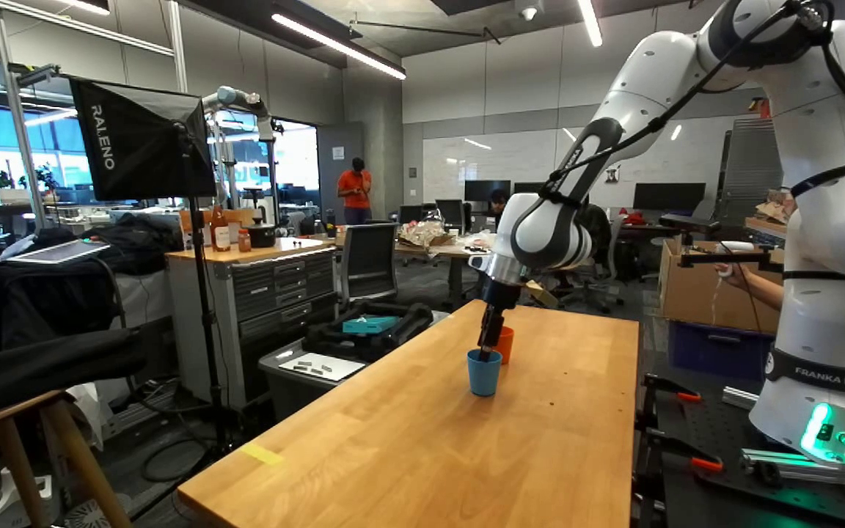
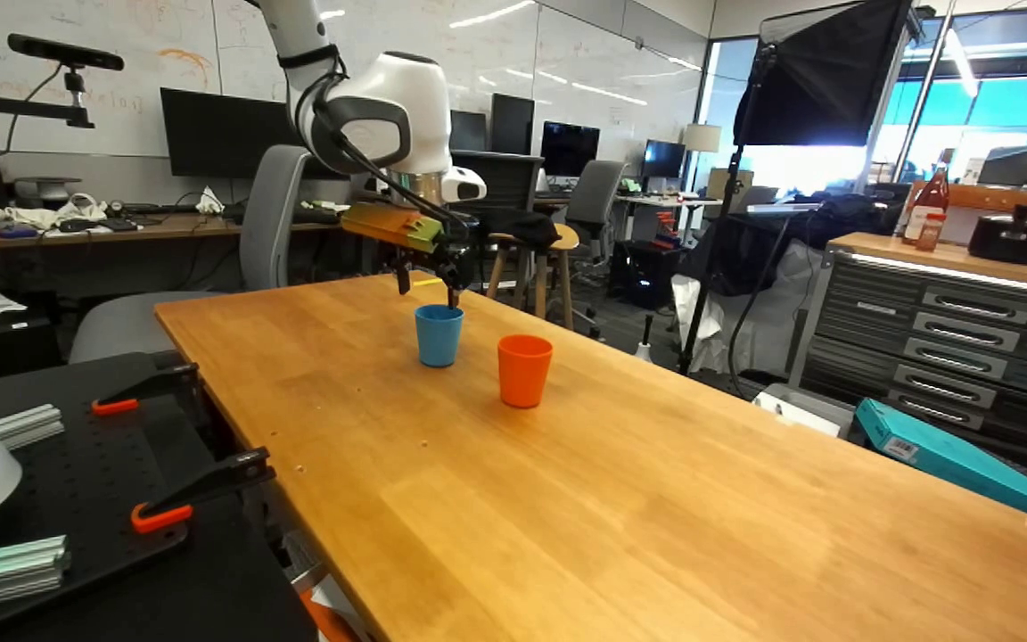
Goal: Stack the cups together
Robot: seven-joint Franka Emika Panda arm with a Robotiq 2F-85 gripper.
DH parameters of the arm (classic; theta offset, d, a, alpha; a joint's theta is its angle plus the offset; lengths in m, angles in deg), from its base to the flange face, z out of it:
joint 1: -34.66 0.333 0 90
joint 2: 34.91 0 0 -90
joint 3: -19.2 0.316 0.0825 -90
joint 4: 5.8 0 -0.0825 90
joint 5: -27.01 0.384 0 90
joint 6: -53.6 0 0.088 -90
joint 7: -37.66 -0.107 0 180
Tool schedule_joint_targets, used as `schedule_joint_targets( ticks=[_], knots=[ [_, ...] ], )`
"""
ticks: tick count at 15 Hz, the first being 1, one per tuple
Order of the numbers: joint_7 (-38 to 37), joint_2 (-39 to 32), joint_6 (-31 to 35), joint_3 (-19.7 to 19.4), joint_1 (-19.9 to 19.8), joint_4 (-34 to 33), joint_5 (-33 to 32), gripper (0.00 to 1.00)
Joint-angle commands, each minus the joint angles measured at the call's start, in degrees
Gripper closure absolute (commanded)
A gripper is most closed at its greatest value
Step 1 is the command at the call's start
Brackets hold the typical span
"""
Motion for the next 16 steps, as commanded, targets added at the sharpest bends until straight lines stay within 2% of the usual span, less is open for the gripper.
schedule_joint_targets(
  ticks=[1, 6, 7, 8, 9, 16],
  knots=[
    [-0.12, -3.21, 0.88, 4.25, -4.94, -1.59, -1.45, 0.0],
    [0.15, -4.2, 1.23, 5.86, -8.46, -1.03, -3.98, 0.0],
    [-0.04, -4.48, 1.51, 5.66, -8.7, -1.03, -4.69, 0.25],
    [-0.01, -4.69, 1.66, 5.77, -9.2, -1.09, -5.19, 0.27],
    [-0.05, -4.83, 1.59, 5.91, -9.68, -1.14, -5.46, 0.34],
    [-0.32, -5.44, 2.16, 6.63, -11.57, -1.13, -6.79, 0.89]
  ],
)
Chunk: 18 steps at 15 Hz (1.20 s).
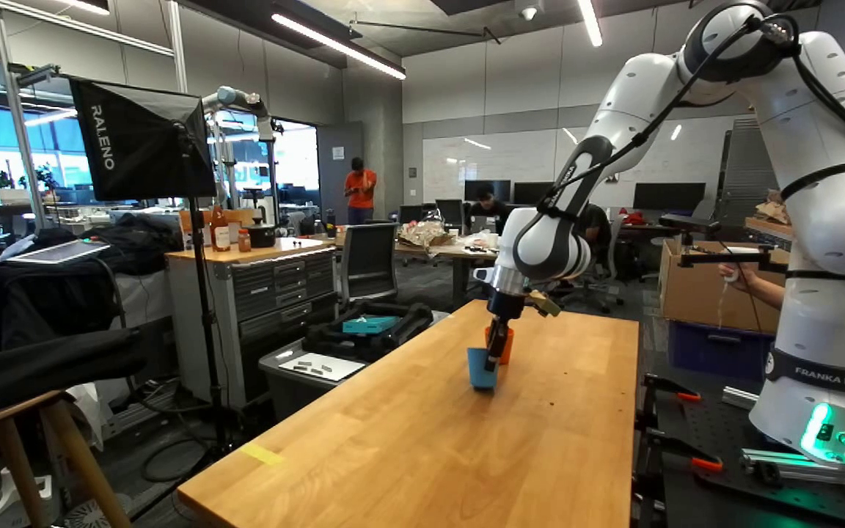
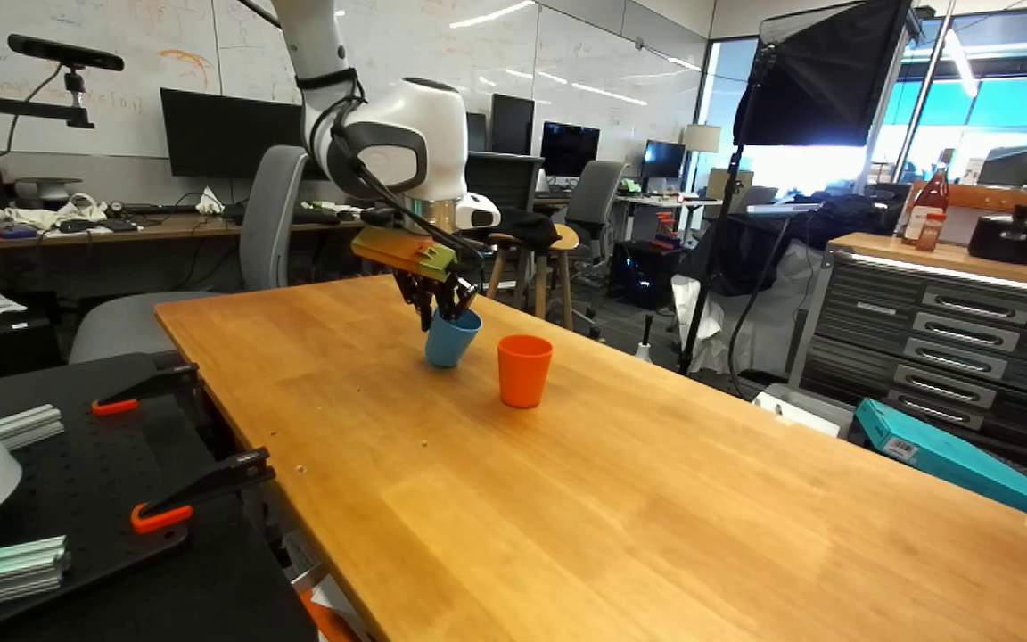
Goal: Stack the cups together
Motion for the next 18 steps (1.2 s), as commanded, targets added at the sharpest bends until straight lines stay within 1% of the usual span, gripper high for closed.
schedule_joint_targets(
  ticks=[1, 4, 5, 6, 7, 8, 12, 15, 18],
  knots=[
    [-0.37, -1.23, 1.67, 1.67, -2.13, -0.66, -1.72, 0.91],
    [-0.54, -1.22, 1.56, 1.53, -2.15, -0.75, -2.34, 0.97],
    [-0.96, -1.01, 0.99, 0.97, -1.71, -0.97, -2.97, 0.92],
    [-1.38, -0.81, 0.52, 0.33, -1.28, -1.12, -3.78, 0.91],
    [-2.27, -0.44, -0.09, -1.3, -0.1, -1.39, -5.59, 0.9],
    [-3.04, 0.04, -1.09, -2.58, 0.67, -2.11, -7.46, 0.91],
    [-4.99, 1.58, -4.87, -4.68, 0.77, -6.49, -11.96, 0.93],
    [-4.72, 2.2, -7.71, -5.23, 0.17, -10.49, -12.07, 0.93],
    [-4.78, 2.12, -10.36, -6.45, 0.53, -13.6, -11.59, 0.92]
  ],
)
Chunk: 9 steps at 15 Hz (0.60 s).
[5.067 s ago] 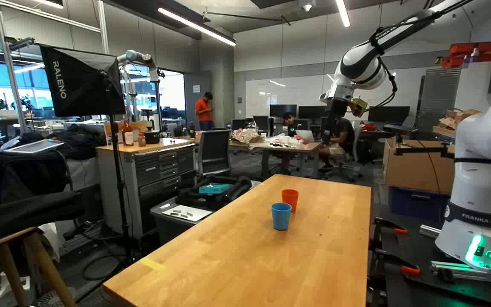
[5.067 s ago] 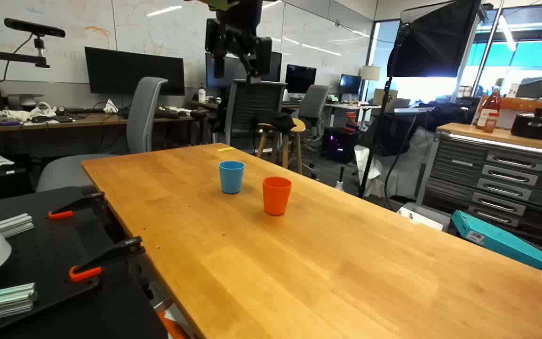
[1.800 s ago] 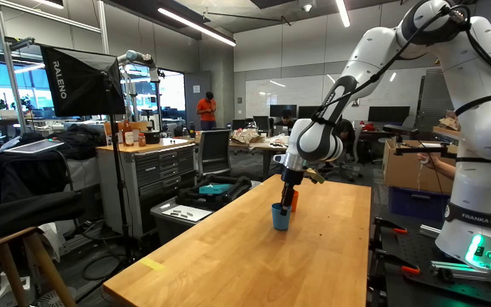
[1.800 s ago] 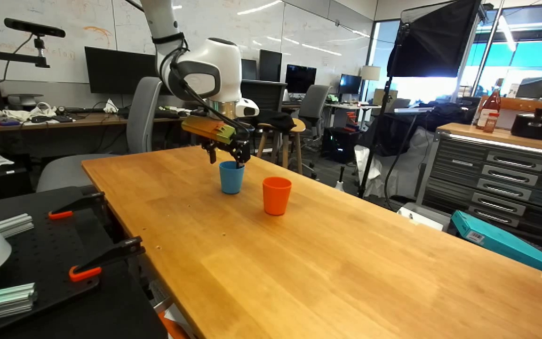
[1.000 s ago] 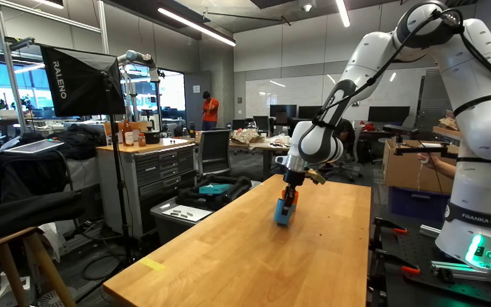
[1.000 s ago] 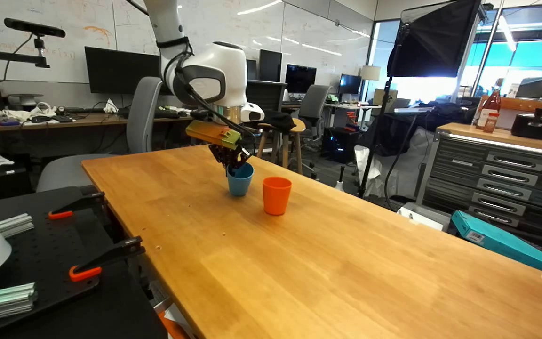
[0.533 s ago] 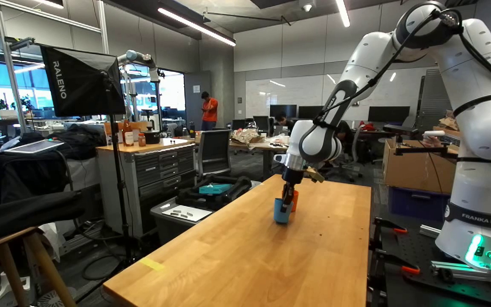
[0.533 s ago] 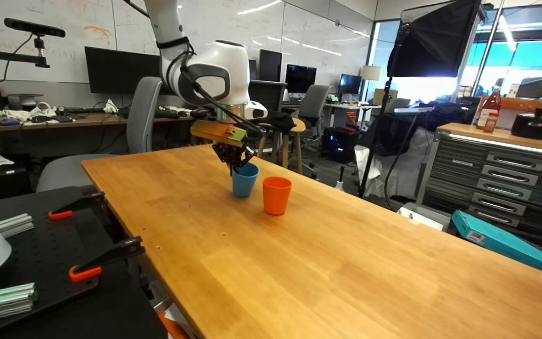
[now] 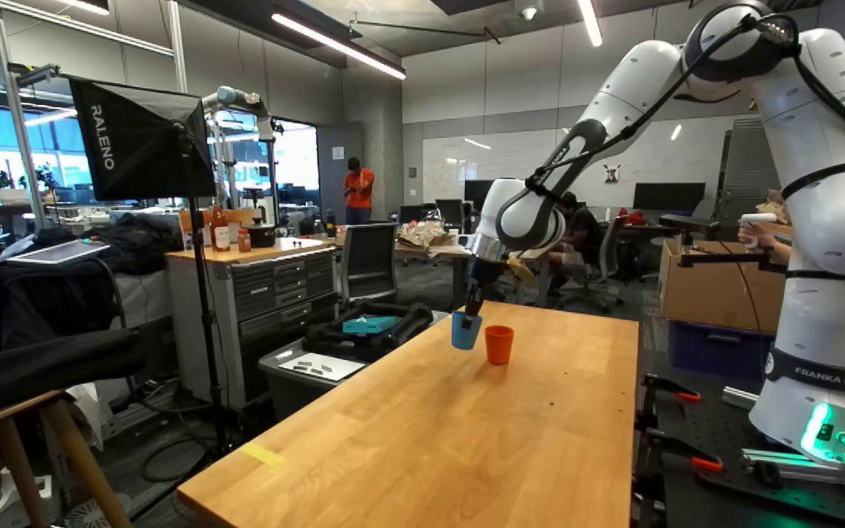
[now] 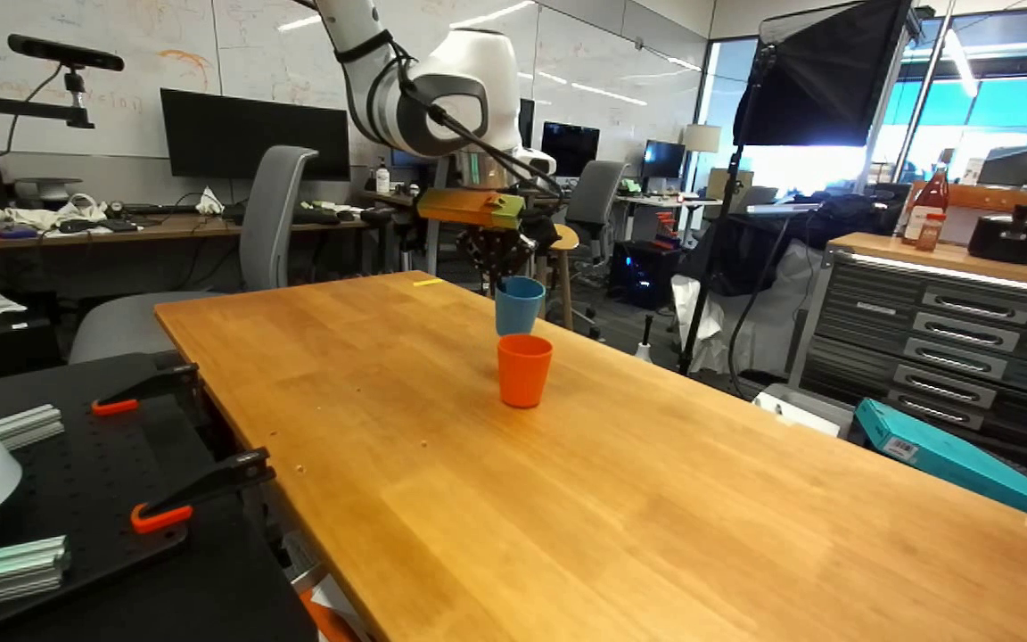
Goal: Stack the cups together
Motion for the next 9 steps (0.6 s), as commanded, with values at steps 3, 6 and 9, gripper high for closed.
schedule_joint_targets(
  ticks=[3, 6, 9],
  knots=[
    [-3.13, 1.12, -6.69, -3.3, 1.43, -5.38, -1.67, 0.94],
    [-5.6, 2.44, -10.16, -6.48, 2.12, -7.18, -4.08, 0.92],
    [-8.23, 4.82, -15.78, -9.69, 2.57, -8.0, -7.22, 0.94]
  ],
)
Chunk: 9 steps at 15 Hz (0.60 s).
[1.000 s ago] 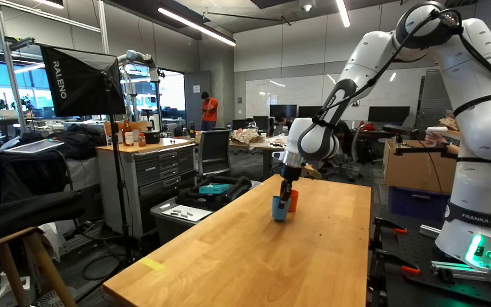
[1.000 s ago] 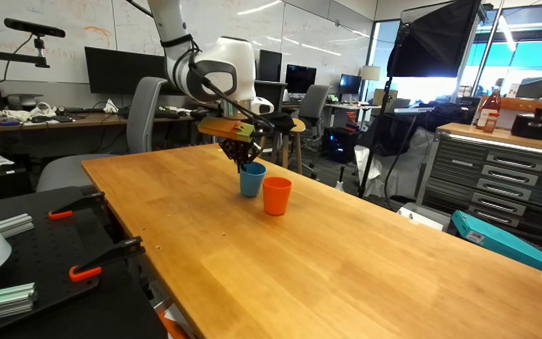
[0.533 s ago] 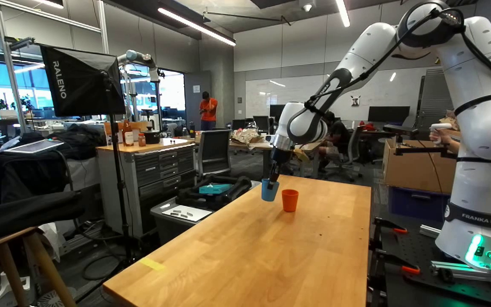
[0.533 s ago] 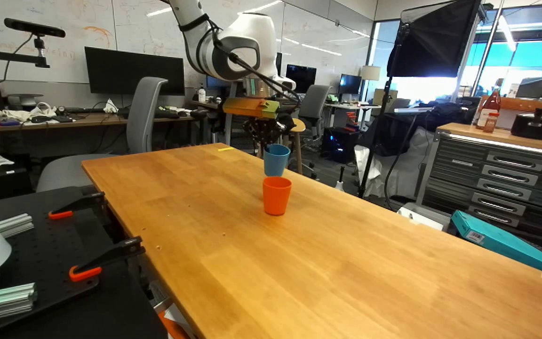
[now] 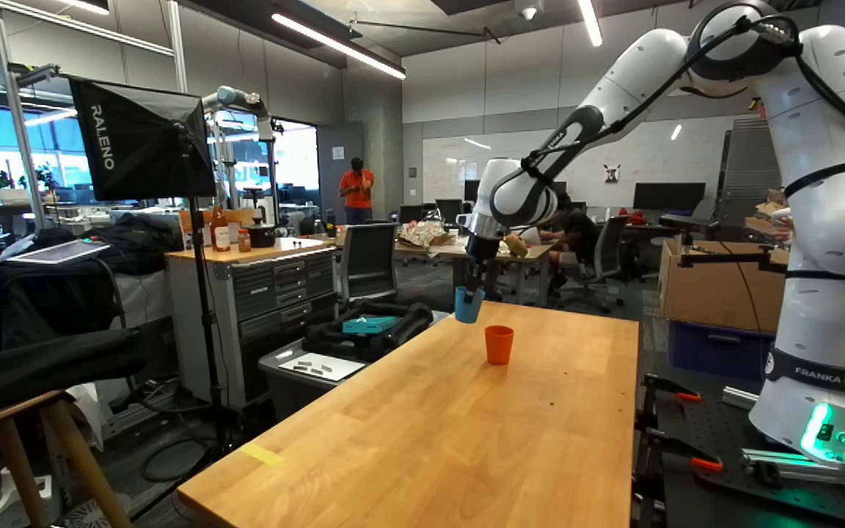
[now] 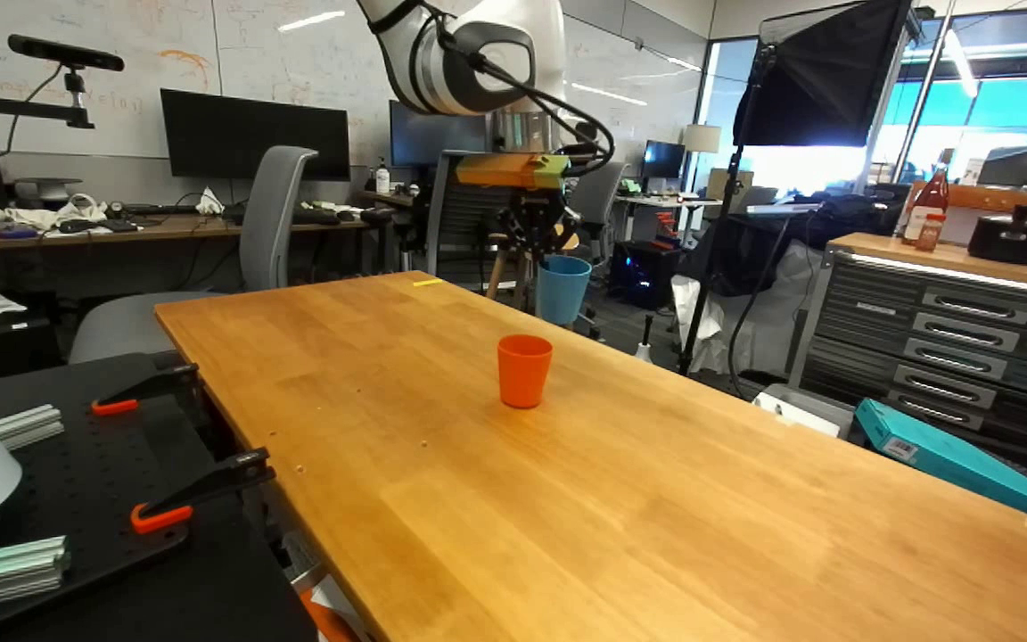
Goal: Stack the cups together
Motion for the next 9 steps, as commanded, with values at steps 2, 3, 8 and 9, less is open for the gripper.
schedule_joint_targets(
  ticks=[2, 3, 8, 9],
  knots=[
    [-4.13, 4.88, -10.98, -4.64, 1.37, -1.35, -3.95, 0.93],
    [-3.83, 5.96, -13.44, -5.03, 1.19, -1.13, -3.84, 0.92],
    [-1.74, 10.15, -22.44, -6.13, 1.06, -0.25, -1.9, 0.94],
    [-1.55, 10.52, -23.67, -6.24, 1.1, -0.11, -1.67, 0.93]
  ],
)
